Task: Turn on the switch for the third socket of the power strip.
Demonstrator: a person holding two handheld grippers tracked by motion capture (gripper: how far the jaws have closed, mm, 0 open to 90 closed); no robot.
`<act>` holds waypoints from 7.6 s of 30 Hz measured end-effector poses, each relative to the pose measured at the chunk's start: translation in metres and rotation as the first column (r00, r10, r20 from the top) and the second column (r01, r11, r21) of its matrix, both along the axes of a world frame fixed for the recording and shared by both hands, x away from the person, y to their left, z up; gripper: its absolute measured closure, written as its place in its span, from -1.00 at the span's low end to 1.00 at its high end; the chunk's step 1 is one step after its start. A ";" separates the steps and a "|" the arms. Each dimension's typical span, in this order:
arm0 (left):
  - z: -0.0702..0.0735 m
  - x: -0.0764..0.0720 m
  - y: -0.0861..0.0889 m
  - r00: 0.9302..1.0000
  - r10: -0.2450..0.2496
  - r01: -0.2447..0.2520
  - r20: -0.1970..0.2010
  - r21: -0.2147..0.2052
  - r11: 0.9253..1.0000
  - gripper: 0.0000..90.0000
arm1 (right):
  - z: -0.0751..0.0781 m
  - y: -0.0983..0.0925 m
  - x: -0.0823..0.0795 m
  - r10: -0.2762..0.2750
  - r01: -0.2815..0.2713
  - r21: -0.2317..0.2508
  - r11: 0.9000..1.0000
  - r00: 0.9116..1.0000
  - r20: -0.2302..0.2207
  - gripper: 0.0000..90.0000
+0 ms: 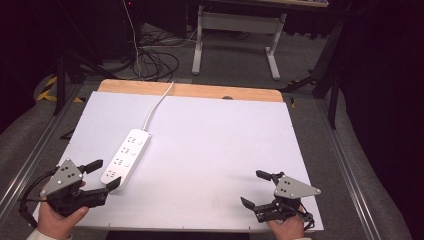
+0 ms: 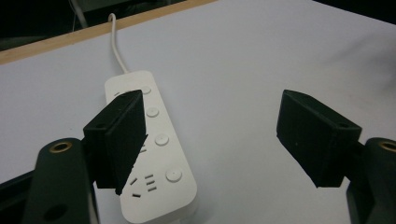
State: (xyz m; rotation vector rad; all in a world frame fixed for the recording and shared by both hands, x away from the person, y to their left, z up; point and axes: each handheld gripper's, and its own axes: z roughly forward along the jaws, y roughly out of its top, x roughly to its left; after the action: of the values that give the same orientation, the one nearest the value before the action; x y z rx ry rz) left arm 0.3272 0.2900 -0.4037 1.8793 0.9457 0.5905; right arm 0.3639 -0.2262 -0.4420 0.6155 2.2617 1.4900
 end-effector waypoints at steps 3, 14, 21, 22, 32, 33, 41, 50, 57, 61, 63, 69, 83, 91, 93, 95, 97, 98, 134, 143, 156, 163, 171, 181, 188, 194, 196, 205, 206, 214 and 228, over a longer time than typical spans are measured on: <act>0.003 0.004 -0.002 1.000 -0.005 0.005 -0.004 0.003 1.000 -0.46 | 0.000 0.000 0.000 0.000 0.000 -0.005 1.000 1.000 -0.004 -0.83; 0.012 0.018 -0.008 1.000 -0.012 0.012 -0.011 -0.004 1.000 -0.49 | 0.000 -0.001 0.000 0.002 -0.002 -0.002 1.000 1.000 0.005 -0.82; 0.014 0.027 -0.009 1.000 -0.013 0.013 -0.027 -0.012 1.000 -0.50 | 0.000 -0.001 0.000 0.002 -0.002 -0.001 1.000 1.000 0.005 -0.82; 0.014 0.028 -0.010 0.999 -0.017 0.017 -0.036 -0.020 1.000 -0.50 | 0.000 -0.001 0.000 0.001 -0.001 -0.002 1.000 1.000 0.003 -0.82; 0.016 0.038 -0.014 0.999 -0.001 0.001 -0.040 0.006 1.000 -0.46 | 0.000 -0.001 0.000 0.003 -0.003 -0.003 1.000 1.000 0.002 -0.81; 0.016 0.039 -0.014 0.999 -0.002 0.003 -0.040 0.011 1.000 -0.42 | 0.000 -0.001 0.000 0.003 -0.003 -0.004 1.000 1.000 0.002 -0.81; 0.017 0.049 -0.014 0.997 -0.023 0.026 -0.072 0.047 0.999 -0.07 | 0.000 -0.002 0.000 0.007 -0.007 0.001 1.000 1.000 0.008 -0.81; 0.012 0.064 -0.012 0.988 0.022 -0.008 -0.156 0.086 0.996 0.47 | 0.000 -0.001 0.000 0.007 -0.007 -0.002 1.000 1.000 0.005 -0.80; 0.006 0.076 -0.012 0.975 0.009 0.011 -0.220 0.089 0.996 0.87 | 0.000 -0.001 0.000 0.010 -0.010 -0.001 1.000 1.000 0.003 -0.80; 0.002 0.084 -0.012 0.964 0.016 0.012 -0.266 0.104 0.994 1.00 | -0.001 -0.001 0.001 0.014 -0.014 0.000 1.000 1.000 0.001 -0.80; 0.000 0.088 -0.012 0.956 0.021 0.012 -0.292 0.110 0.994 1.00 | -0.001 -0.001 0.001 0.014 -0.014 -0.001 1.000 1.000 0.002 -0.80; -0.008 0.098 -0.014 0.937 0.042 0.008 -0.347 0.139 0.990 1.00 | 0.000 -0.001 0.001 0.014 -0.014 -0.001 1.000 1.000 0.002 -0.80; -0.023 0.113 -0.019 0.901 0.096 -0.008 -0.423 0.205 0.979 1.00 | -0.001 -0.001 0.001 0.025 -0.025 -0.002 1.000 1.000 -0.003 -0.80; -0.027 0.117 -0.021 0.885 0.123 -0.012 -0.449 0.241 0.971 1.00 | -0.001 -0.001 0.001 0.029 -0.029 -0.005 1.000 1.000 -0.004 -0.80; -0.028 0.117 -0.021 0.882 0.117 -0.001 -0.457 0.245 0.969 1.00 | -0.001 -0.001 0.001 0.030 -0.030 -0.003 1.000 1.000 -0.005 -0.80; -0.028 0.117 -0.022 0.878 0.116 0.002 -0.464 0.246 0.969 1.00 | -0.001 -0.001 0.001 0.032 -0.032 -0.004 0.999 0.999 -0.005 -0.80; -0.029 0.118 -0.023 0.878 0.115 0.007 -0.465 0.252 0.968 1.00 | -0.001 -0.001 0.001 0.033 -0.033 -0.005 0.999 0.999 -0.006 -0.80; -0.029 0.118 -0.023 0.878 0.119 0.007 -0.463 0.261 0.965 1.00 | -0.001 0.000 0.001 0.033 -0.033 -0.005 0.999 0.999 -0.007 -0.80; -0.036 0.116 -0.029 0.887 0.132 0.010 -0.443 0.304 0.953 1.00 | -0.001 0.000 -0.001 0.039 -0.039 0.002 0.999 0.999 -0.007 -0.80; -0.037 0.116 -0.029 0.886 0.132 0.012 -0.444 0.307 0.952 1.00 | -0.002 0.000 -0.001 0.036 -0.036 0.001 0.999 0.999 -0.009 -0.79; -0.038 0.115 -0.029 0.886 0.131 0.008 -0.444 0.299 0.954 1.00 | -0.002 -0.001 -0.001 0.038 -0.038 0.000 0.999 0.999 -0.008 -0.79; -0.038 0.115 -0.029 0.888 0.132 0.009 -0.440 0.305 0.952 1.00 | -0.002 -0.001 0.000 0.038 -0.038 -0.002 0.999 0.999 -0.007 -0.79; -0.033 0.114 -0.028 0.887 0.141 0.015 -0.440 0.332 0.943 1.00 | -0.002 -0.001 0.000 0.036 -0.036 -0.001 0.999 0.999 -0.008 -0.79; -0.008 0.100 -0.022 0.921 0.118 -0.011 -0.372 0.276 0.961 1.00 | -0.002 -0.001 0.000 0.036 -0.036 0.000 0.999 0.999 -0.010 -0.79; 0.001 0.094 -0.024 0.931 0.111 -0.015 -0.349 0.268 0.963 1.00 | -0.002 -0.001 0.000 0.036 -0.036 0.002 0.999 0.999 -0.010 -0.79; 0.007 0.091 -0.023 0.939 0.108 -0.020 -0.328 0.262 0.965 1.00 | -0.002 -0.001 0.000 0.034 -0.034 0.001 0.999 0.999 -0.008 -0.79; 0.010 0.090 -0.023 0.942 0.102 -0.017 -0.318 0.260 0.966 0.99 | -0.002 -0.001 0.001 0.035 -0.035 0.002 0.999 0.999 -0.010 -0.79; 0.025 0.080 -0.026 0.965 0.010 0.035 -0.261 0.167 0.985 0.29 | -0.002 -0.001 0.001 0.035 -0.035 0.002 0.999 0.999 -0.010 -0.79; 0.026 0.078 -0.028 0.968 0.002 0.039 -0.250 0.158 0.987 0.21 | -0.002 -0.001 0.001 0.037 -0.037 0.000 0.999 0.999 -0.010 -0.79; 0.035 0.068 -0.029 0.979 -0.047 0.070 -0.197 0.112 0.991 -0.09 | -0.002 -0.001 0.000 0.034 -0.034 0.001 0.999 0.999 -0.007 -0.79; 0.037 0.046 -0.026 0.998 -0.039 0.041 -0.058 0.033 0.999 -0.33 | -0.001 -0.002 0.000 0.033 -0.033 0.003 0.999 0.999 -0.004 -0.79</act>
State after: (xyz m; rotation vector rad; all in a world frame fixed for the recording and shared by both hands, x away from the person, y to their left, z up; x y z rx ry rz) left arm 0.3731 0.2641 -0.3667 1.9500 0.9385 0.5339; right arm 0.3635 -0.2283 -0.4432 0.5850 2.2831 1.5095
